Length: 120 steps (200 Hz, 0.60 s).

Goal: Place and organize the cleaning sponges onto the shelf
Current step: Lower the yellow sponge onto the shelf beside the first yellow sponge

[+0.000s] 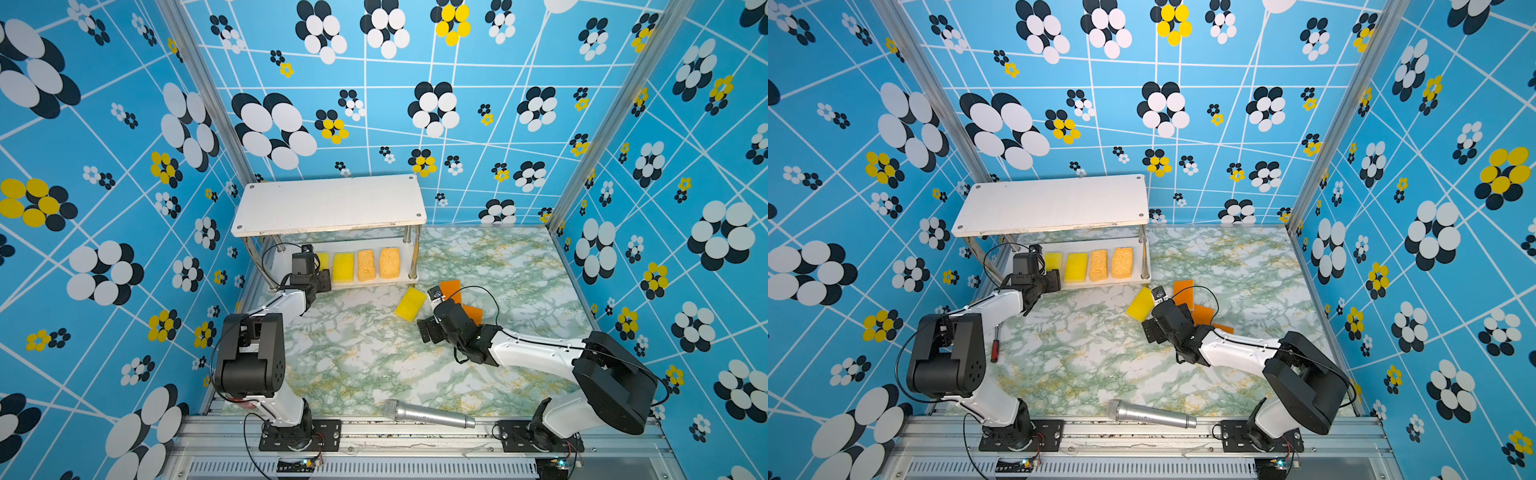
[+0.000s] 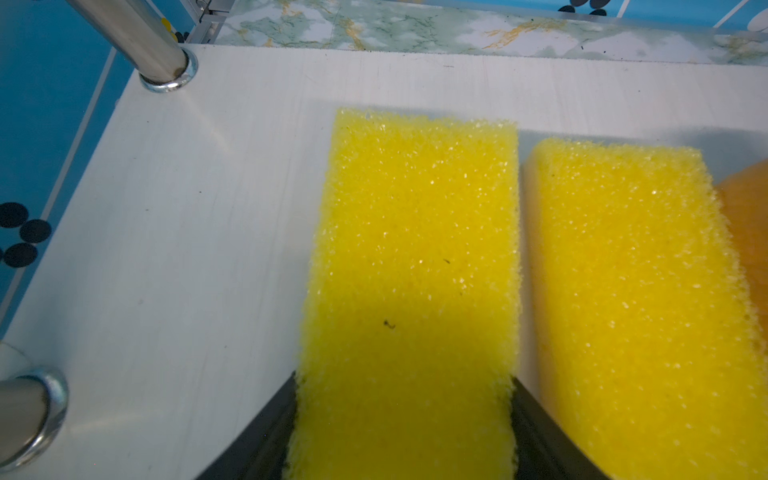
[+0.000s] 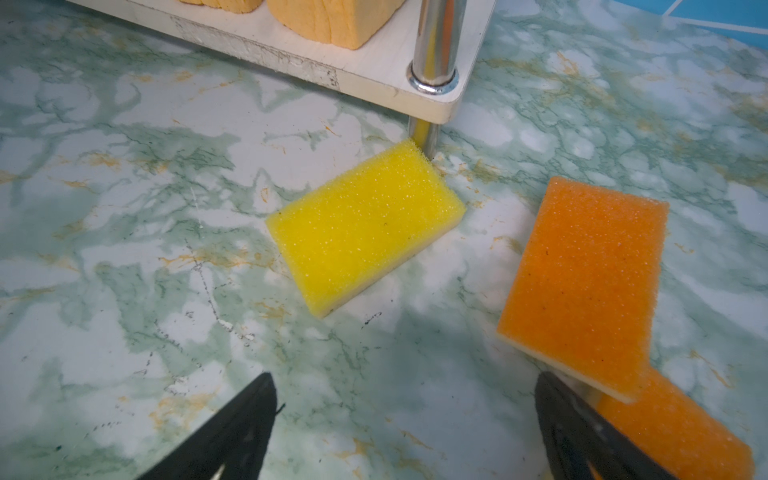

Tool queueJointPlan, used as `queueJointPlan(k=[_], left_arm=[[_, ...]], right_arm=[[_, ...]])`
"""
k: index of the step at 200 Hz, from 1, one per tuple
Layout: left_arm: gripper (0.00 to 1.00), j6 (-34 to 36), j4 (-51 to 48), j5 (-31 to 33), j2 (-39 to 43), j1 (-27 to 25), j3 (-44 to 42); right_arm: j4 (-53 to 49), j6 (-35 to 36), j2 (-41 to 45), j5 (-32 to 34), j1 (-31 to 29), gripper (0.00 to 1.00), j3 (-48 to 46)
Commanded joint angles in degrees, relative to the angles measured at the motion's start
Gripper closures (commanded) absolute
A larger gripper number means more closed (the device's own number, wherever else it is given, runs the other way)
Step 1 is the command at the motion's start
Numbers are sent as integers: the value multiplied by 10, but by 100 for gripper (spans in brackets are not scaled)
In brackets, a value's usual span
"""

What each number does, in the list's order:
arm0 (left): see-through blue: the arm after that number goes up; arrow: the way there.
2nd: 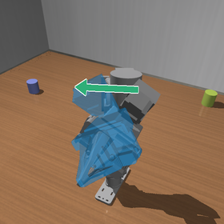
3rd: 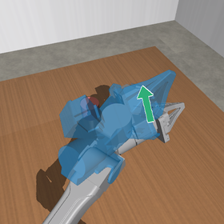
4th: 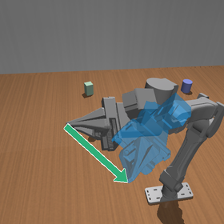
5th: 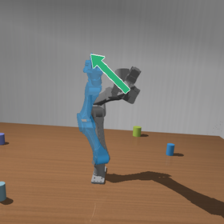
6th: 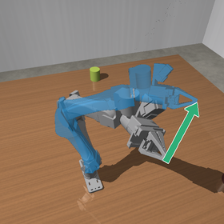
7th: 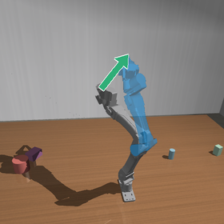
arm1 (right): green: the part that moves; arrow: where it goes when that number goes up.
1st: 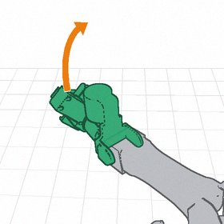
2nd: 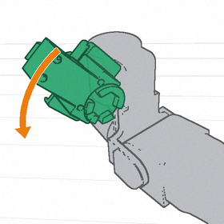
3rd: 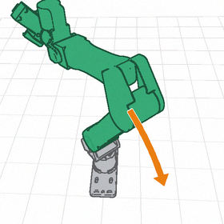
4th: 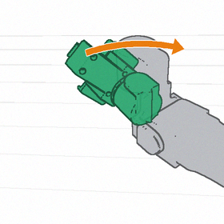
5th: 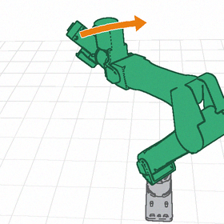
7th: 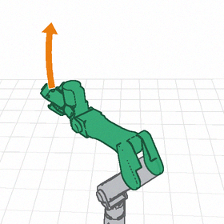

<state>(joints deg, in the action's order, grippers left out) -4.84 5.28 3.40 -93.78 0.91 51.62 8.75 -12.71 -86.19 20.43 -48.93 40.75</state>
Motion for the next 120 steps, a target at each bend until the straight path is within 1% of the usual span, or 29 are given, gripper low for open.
queueJointPlan(k=[1, 43, 120], left_arm=[[31, 7, -10, 0, -10, 6, 15], [30, 7, -11, 0, -11, 6, 17], [23, 8, -13, -3, -4, 6, 14]], right_arm=[[-7, -7, 15, 7, 4, 1, -7], [-8, -8, 19, 8, 4, 1, -9], [-7, -10, 20, 9, 4, 1, -13]])
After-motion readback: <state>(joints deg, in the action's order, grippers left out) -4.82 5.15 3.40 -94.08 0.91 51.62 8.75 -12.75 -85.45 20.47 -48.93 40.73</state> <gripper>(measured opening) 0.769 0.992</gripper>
